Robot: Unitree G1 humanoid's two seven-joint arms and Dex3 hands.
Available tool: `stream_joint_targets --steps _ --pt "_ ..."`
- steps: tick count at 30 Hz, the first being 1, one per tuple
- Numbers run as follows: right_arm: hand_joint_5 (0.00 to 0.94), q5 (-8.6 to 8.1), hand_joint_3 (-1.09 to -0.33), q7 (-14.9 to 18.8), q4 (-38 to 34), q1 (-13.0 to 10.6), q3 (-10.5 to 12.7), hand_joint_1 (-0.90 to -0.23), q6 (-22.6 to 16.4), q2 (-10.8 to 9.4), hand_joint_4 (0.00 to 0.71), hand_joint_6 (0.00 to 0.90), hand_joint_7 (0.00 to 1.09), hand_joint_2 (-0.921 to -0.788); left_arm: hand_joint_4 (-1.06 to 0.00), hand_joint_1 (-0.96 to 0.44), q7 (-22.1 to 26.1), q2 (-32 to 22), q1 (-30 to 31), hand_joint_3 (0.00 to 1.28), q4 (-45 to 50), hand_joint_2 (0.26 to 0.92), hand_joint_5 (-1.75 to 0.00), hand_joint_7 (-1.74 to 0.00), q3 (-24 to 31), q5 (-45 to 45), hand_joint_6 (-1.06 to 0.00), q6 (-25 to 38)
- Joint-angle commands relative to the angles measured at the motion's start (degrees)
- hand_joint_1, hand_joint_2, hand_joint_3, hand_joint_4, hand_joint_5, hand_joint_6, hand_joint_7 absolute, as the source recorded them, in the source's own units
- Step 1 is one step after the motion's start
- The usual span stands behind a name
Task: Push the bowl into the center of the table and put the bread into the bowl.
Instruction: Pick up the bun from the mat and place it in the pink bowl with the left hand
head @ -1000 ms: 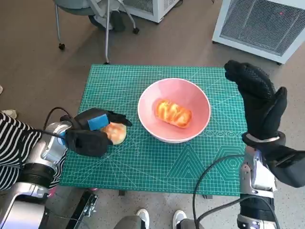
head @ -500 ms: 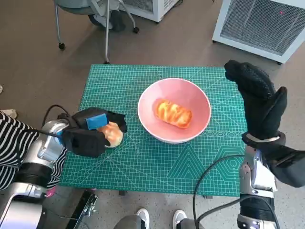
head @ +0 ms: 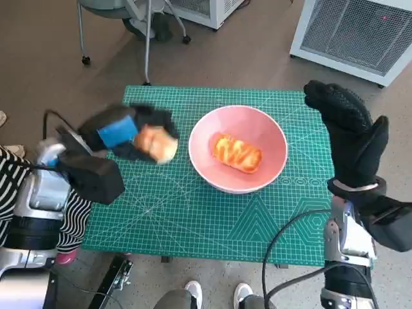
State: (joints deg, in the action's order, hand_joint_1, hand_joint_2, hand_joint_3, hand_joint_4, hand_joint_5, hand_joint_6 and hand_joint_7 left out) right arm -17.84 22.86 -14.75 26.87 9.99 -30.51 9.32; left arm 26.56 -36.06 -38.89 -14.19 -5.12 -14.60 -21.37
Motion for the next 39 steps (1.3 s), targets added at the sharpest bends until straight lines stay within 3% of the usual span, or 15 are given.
stream_joint_targets --steps 1,9,16,24,27,34,35,36,39 --pt "0.0 -0.1 -0.693 0.54 -0.95 -0.46 -0.01 -0.725 0.56 0.37 0.17 0.074 0.4 -0.921 -0.78 0.0 -1.77 3.53 -2.35 0.04 5.12 0.92 -1.1 -1.15 0.35 1.28 -0.6 2.83" --pt "0.0 -0.29 -0.693 0.66 -0.58 -0.77 0.06 -0.725 0.61 0.45 0.17 0.073 0.4 -0.921 -0.8 0.0 -1.79 8.6 -5.56 0.03 8.37 0.918 -1.1 -1.13 -2.0 1.01 -0.61 6.13" --pt "0.0 -0.53 -0.693 0.79 -0.25 -1.32 0.27 -0.73 0.46 0.48 0.169 0.072 0.4 -0.921 -0.83 0.0 -0.96 11.16 -8.66 0.01 4.63 0.916 -1.05 -1.11 -5.44 -0.67 -0.64 5.01" --pt "0.0 -0.7 -0.693 0.63 0.79 -2.11 0.61 -0.731 0.62 0.48 0.169 0.07 0.4 -0.921 -0.74 0.0 3.31 12.92 -11.16 0.07 -0.42 0.92 -1.12 -1.2 -9.25 -0.63 -0.58 5.49" --pt "0.0 -0.77 -0.692 0.54 1.06 -2.42 0.83 -0.728 0.61 0.52 0.164 0.066 0.4 -0.921 -0.65 0.0 5.38 13.47 -12.24 0.13 -2.87 0.921 -1.17 -1.29 -10.75 -1.01 -0.53 6.23" --pt "0.0 -0.69 -0.691 0.57 1.23 -2.49 0.93 -0.727 0.72 0.42 0.161 0.063 0.4 -0.921 -0.6 0.0 5.99 13.68 -12.61 0.16 -3.65 0.921 -1.19 -1.34 -10.66 -1.09 -0.5 5.96" --pt "0.0 -0.45 -0.693 0.26 1.26 -2.55 0.96 -0.726 0.65 0.28 0.158 0.06 0.4 -0.921 -0.59 0.0 7.86 13.79 -13.17 0.14 -5.11 0.879 -1.06 -1.23 -12.14 -1.97 -0.49 7.45" --pt "0.002 -0.27 -0.694 0.02 1.32 -2.61 0.98 -0.726 0.61 0.16 0.158 0.058 0.4 -0.921 -0.48 -0.05 9.27 13.86 -13.57 0.11 -6.16 0.835 -0.72 -0.9 -13.24 -2.63 -0.4 8.58" --pt "0.004 0.06 -0.693 -0.45 1.59 -2.68 0.99 -0.726 0.62 -0.05 0.158 0.057 0.4 -0.921 -0.35 -0.15 11.55 13.91 -14.0 0.05 -8.02 0.788 -0.24 -0.39 -14.52 -2.81 -0.32 9.53"
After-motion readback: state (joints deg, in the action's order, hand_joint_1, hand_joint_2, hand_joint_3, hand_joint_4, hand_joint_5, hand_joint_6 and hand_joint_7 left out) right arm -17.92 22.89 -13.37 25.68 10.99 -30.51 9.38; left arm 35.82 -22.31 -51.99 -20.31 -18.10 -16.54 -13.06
